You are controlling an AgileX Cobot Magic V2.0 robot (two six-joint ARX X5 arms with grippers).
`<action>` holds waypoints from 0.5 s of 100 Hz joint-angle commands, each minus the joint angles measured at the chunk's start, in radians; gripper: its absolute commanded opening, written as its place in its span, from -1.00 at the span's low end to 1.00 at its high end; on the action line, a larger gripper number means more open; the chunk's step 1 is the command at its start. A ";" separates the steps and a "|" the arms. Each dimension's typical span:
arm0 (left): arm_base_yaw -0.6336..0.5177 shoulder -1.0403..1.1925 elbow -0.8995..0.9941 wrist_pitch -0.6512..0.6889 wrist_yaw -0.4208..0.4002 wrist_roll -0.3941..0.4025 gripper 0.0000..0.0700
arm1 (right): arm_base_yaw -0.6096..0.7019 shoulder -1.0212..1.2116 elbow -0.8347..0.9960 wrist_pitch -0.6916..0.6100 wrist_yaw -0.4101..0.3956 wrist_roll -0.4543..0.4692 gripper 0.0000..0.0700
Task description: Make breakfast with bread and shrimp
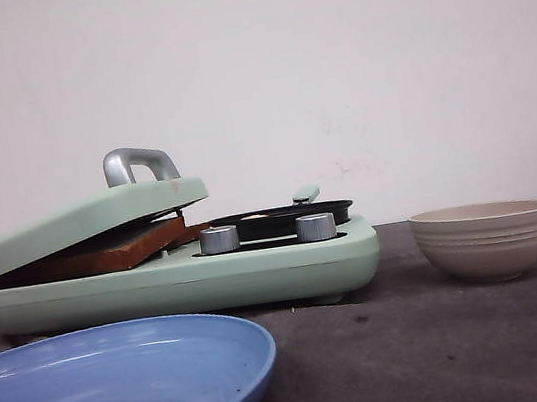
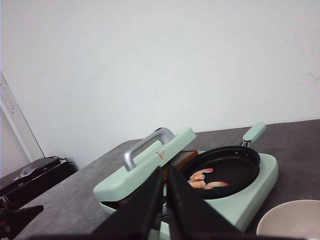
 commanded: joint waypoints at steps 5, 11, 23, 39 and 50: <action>0.002 -0.001 -0.018 -0.003 0.000 0.005 -1.00 | 0.004 -0.003 0.005 -0.011 0.006 0.002 -0.99; 0.002 -0.001 -0.018 -0.003 0.000 0.005 -1.00 | 0.003 -0.003 0.004 -0.048 0.045 -0.035 -0.99; 0.002 -0.001 -0.018 -0.003 0.000 0.005 -1.00 | -0.010 -0.003 -0.001 -0.200 0.237 -0.224 -0.99; 0.002 -0.001 -0.018 -0.003 0.000 0.005 -1.00 | -0.090 -0.003 -0.059 -0.272 0.296 -0.390 -0.99; 0.002 -0.001 -0.018 -0.003 0.000 0.005 -1.00 | -0.172 -0.010 -0.136 -0.217 0.288 -0.415 -0.99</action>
